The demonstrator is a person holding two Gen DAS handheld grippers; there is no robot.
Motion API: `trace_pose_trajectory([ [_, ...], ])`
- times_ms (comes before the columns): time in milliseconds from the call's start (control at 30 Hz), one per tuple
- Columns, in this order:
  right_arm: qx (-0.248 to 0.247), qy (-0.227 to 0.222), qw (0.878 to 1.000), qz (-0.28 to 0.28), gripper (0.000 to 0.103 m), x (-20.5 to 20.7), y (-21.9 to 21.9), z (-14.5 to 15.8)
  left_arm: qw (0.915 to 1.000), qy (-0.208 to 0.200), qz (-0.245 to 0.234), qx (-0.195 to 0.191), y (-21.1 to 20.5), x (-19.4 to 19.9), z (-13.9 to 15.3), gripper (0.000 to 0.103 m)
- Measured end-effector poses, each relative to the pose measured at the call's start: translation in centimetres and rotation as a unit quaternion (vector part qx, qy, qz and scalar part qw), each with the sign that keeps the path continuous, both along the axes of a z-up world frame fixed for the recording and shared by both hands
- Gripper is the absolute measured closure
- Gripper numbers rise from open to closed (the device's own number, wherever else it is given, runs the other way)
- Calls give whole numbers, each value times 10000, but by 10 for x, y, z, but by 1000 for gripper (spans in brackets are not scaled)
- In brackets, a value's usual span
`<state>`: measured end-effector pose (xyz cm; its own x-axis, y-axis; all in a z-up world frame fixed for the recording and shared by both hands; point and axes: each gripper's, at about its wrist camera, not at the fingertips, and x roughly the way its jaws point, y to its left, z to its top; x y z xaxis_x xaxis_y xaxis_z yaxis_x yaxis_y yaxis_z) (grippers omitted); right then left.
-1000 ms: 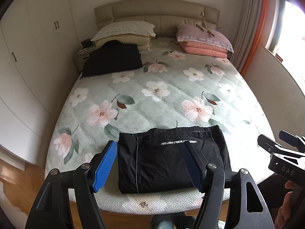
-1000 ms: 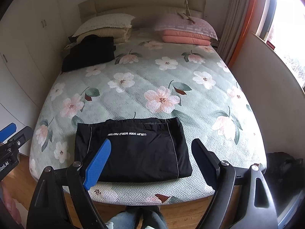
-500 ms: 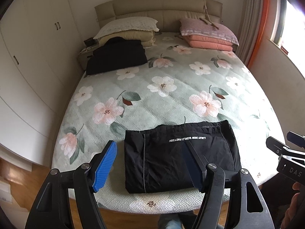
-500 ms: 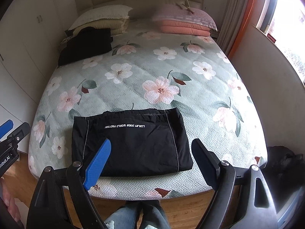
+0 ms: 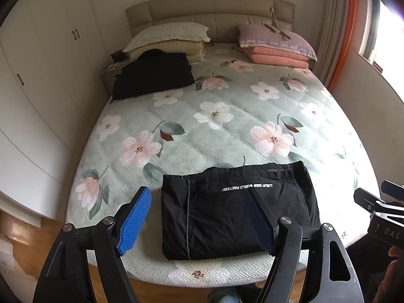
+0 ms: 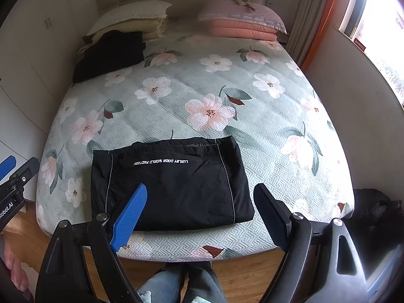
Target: Fold large clothes
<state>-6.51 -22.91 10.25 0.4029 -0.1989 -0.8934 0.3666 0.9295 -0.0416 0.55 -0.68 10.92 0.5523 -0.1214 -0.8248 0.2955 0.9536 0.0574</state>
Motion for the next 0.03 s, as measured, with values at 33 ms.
trace_pose_trajectory([
  [33, -3, 7, 10000, -3, 16, 0, -1, -1, 10000, 9, 4, 11, 0, 0, 0, 26],
])
